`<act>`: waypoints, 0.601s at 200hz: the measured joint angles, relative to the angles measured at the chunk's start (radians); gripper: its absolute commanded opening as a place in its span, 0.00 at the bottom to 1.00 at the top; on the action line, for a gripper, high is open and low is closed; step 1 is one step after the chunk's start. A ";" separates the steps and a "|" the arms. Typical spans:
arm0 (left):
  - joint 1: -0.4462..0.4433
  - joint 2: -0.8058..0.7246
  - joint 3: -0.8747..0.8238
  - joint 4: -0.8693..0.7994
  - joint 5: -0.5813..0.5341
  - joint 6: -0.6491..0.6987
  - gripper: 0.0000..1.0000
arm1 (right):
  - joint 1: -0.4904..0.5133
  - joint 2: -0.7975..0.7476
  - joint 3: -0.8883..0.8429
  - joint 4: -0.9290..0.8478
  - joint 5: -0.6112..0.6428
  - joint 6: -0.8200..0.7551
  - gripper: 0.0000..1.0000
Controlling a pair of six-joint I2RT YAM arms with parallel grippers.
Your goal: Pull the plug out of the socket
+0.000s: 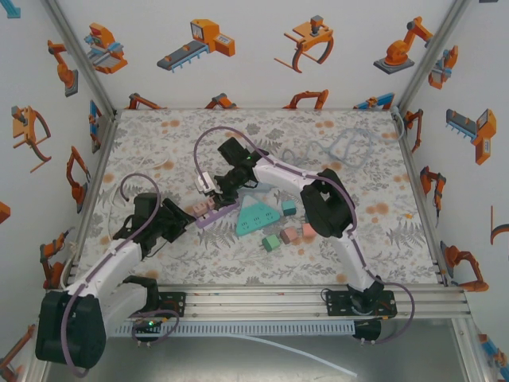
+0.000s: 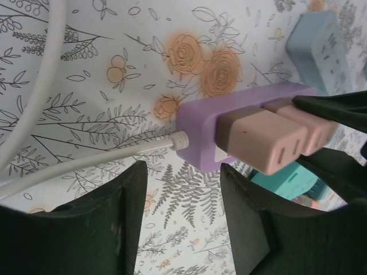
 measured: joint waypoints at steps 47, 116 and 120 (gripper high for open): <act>0.000 0.062 -0.007 0.031 0.000 0.003 0.47 | 0.000 0.000 0.004 0.000 0.000 0.007 0.37; 0.000 0.110 -0.006 0.093 0.037 0.004 0.44 | 0.000 0.001 0.005 0.000 -0.003 0.011 0.28; 0.000 0.110 -0.006 0.093 0.037 0.004 0.44 | 0.000 0.001 0.005 0.000 -0.004 0.012 0.27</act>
